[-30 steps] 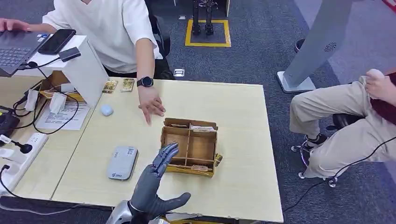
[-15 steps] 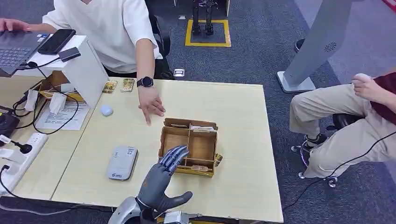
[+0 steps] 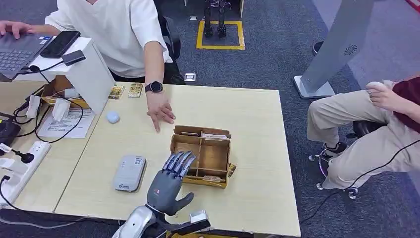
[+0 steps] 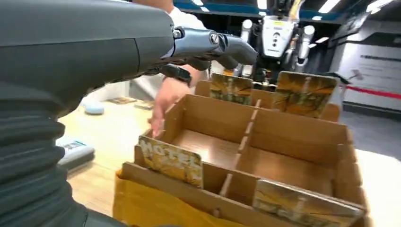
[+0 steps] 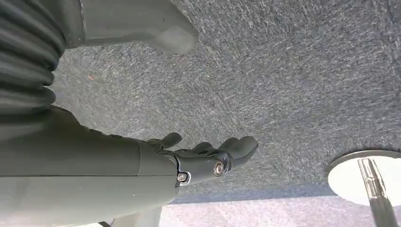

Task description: Pass the card to the sensor for recognition and then transmit it.

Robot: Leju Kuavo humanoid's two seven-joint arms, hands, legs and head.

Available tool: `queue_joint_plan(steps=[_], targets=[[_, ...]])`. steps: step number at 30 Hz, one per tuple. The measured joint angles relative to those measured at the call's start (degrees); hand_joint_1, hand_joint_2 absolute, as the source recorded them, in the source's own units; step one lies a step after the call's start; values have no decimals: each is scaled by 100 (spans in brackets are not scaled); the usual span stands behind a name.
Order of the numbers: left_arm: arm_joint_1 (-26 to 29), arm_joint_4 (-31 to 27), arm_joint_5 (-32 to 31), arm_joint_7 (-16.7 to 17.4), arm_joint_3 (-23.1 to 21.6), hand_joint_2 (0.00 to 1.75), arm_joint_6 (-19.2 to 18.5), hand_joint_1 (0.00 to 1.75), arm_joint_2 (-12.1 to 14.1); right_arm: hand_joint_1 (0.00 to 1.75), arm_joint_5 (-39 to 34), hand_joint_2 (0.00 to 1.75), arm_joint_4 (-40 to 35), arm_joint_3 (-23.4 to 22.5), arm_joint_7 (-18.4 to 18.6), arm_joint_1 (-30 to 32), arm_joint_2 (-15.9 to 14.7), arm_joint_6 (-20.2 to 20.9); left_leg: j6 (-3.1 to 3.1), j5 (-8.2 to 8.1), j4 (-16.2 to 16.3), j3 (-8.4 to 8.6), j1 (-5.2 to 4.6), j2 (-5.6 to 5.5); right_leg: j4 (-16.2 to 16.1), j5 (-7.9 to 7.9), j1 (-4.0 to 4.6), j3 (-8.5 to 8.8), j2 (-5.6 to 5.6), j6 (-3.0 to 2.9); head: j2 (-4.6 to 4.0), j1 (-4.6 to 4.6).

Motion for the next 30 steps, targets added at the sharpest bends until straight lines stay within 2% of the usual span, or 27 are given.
queue_joint_plan(steps=[8,13,16,30], targets=[[-43,208,-682,748,0,175,337,0,-72,0,44,175,-2,46,26,-7,15,0,0,0,0,0,0,0,0,0,0,1,0,0,0,0],[-41,262,-968,1069,2,175,743,0,-129,0,42,175,-2,46,26,-5,35,0,0,0,0,0,0,-1,0,0,0,1,-1,0,-2,0],[-41,286,-1090,1149,11,175,848,0,-157,0,35,175,-2,46,26,-8,44,0,0,0,0,0,0,-1,0,0,0,2,-1,0,0,0],[-11,518,-1372,1246,64,175,822,0,-225,0,0,175,-2,70,35,-16,57,0,0,0,0,-1,0,-1,0,0,0,2,-1,0,0,0]])
